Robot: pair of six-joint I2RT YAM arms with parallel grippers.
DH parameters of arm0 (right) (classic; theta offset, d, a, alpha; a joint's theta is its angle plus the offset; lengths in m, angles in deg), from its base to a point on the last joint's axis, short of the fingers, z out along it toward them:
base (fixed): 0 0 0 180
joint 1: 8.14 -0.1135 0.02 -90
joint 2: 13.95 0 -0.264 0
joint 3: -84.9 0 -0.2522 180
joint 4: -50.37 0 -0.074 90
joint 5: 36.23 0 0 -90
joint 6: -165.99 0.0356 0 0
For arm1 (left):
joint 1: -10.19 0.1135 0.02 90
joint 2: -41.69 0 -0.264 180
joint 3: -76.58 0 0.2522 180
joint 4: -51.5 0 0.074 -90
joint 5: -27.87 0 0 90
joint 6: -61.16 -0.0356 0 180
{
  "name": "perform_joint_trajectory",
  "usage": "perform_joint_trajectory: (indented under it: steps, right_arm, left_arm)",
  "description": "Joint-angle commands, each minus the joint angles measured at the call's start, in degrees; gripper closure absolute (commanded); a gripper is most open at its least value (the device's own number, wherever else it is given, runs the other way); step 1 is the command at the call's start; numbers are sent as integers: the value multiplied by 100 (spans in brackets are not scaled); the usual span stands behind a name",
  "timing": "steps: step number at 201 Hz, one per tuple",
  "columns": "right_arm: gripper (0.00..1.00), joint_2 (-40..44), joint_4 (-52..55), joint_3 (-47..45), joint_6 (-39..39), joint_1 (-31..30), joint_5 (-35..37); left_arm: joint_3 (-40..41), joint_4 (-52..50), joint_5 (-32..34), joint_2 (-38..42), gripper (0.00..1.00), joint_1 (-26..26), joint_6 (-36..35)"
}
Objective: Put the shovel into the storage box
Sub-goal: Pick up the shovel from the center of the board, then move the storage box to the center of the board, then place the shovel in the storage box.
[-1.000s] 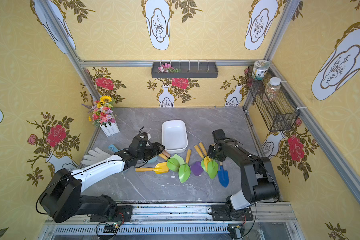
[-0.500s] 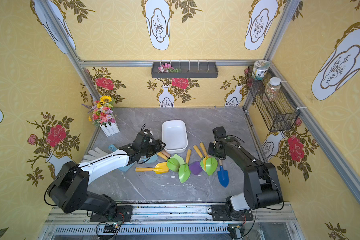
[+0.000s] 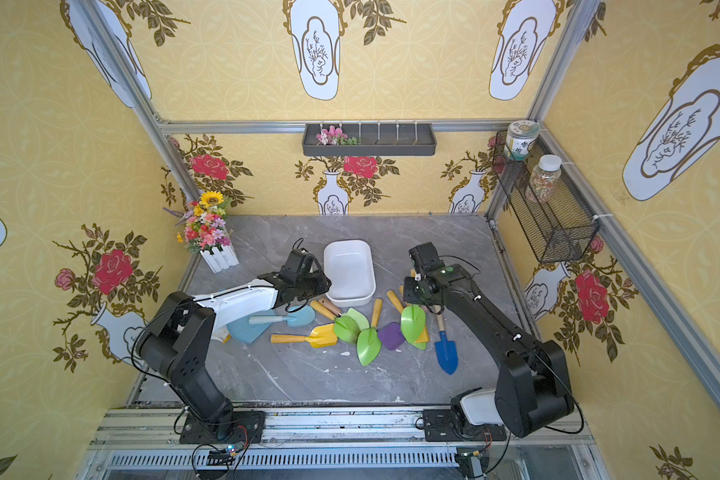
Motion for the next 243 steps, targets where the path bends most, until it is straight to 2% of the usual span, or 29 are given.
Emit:
perform_joint_trajectory:
  steps: [1,26,43,90,135,157,183,243]
  right_arm:
    - [84,-118,18,168,130,-131,2]
    - [85,-343,-69,428,169,-285,-78]
    - [84,-537,-132,632,184,-395,-111]
    - [85,-1304,-272,1433,238,-576,-315]
    - [85,-2122,-215,2526,314,-731,-518]
    - [85,-2544,-114,3016,332,-743,-585]
    - [85,-2983,-80,3449,323,-743,-587]
    - [85,-4004,206,4297,183,-717,-314]
  left_arm:
    - [-137,-119,34,-185,71,11,-282]
    - [-191,-69,65,-203,78,2,-370]
    - [-248,-35,-24,-243,86,-3,-438]
    - [-359,-31,-135,-374,87,-77,-500]
    - [-336,-24,-141,-376,79,-96,-385]
    - [-285,-47,-63,-261,66,-98,-360]
    - [-172,-56,-4,-42,56,-95,-320]
    - [400,-21,29,784,50,-97,-147]
